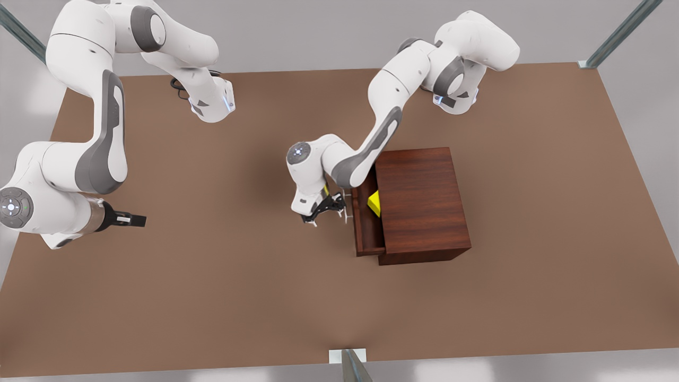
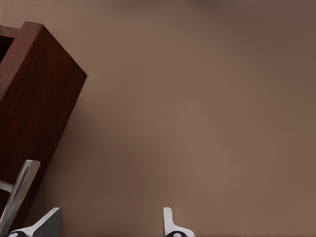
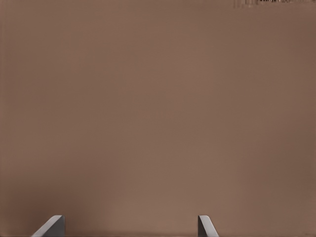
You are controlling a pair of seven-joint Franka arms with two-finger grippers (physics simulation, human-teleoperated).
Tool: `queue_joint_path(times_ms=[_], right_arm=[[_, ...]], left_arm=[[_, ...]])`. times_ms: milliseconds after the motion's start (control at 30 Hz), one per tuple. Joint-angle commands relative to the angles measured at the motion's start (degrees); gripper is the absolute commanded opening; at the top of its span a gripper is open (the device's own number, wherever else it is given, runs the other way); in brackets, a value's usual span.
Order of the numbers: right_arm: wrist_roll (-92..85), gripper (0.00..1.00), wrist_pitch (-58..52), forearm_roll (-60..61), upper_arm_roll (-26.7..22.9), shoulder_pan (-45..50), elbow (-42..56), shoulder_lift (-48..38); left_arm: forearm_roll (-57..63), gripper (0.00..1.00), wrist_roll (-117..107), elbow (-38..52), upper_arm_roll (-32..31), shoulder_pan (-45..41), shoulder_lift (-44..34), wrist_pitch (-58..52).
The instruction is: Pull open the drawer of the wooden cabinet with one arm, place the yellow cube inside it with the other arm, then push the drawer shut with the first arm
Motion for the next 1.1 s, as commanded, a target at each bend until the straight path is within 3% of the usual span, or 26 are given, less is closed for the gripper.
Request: queue_joint_path(times_ms=[0, 400, 733, 800, 867, 933, 1000, 1033, 1067], right_arm=[[-6.08, 1.0, -0.03, 0.02, 0.0, 0.0, 0.02, -0.06], [-6.08, 1.0, -0.03, 0.02, 0.0, 0.0, 0.02, -0.06], [-6.17, 1.0, -0.03, 0.02, 0.0, -0.09, 0.02, -0.06], [-6.17, 1.0, -0.03, 0.02, 0.0, -0.09, 0.02, -0.15], [-6.43, 1.0, -4.77, 0.11, 0.0, -0.09, -0.07, 0.2], [-6.26, 1.0, -6.62, -0.07, 0.0, -0.09, -0.07, 0.73], [-6.17, 1.0, -9.08, -0.16, 0.0, 0.09, 0.02, 0.64], [-6.08, 1.0, -10.48, -0.07, 0.08, 0.18, 0.02, 0.64], [-6.08, 1.0, -12.24, -0.16, 0.17, 0.18, 0.11, 0.64]], left_arm=[[-0.33, 1.0, 5.54, -0.5, -0.04, 0.35, -0.26, -3.75], [-2.53, 1.0, 12.84, -8.14, -0.04, 3.95, -6.15, -3.84], [-3.14, 1.0, 15.48, -9.37, 0.22, 5.36, -7.55, -3.92], [-7.01, 1.0, 15.83, -8.5, 1.19, 5.27, -9.75, -8.14], [-12.1, 1.0, 14.86, -8.32, 2.94, 5.45, -16.86, -13.76], [-16.33, 1.0, 28.87, -8.93, 3.3, 11.85, -25.82, -23.76], [-22.47, 1.0, 73.59, -9.29, 3.3, 30.72, -31.98, -32.57], [-24.49, 1.0, 83.56, -10.33, 3.3, 37.32, -33.56, -31.79], [-24.51, 1.0, 83.77, -21.28, 3.91, 39.02, -39.35, -19.61]])
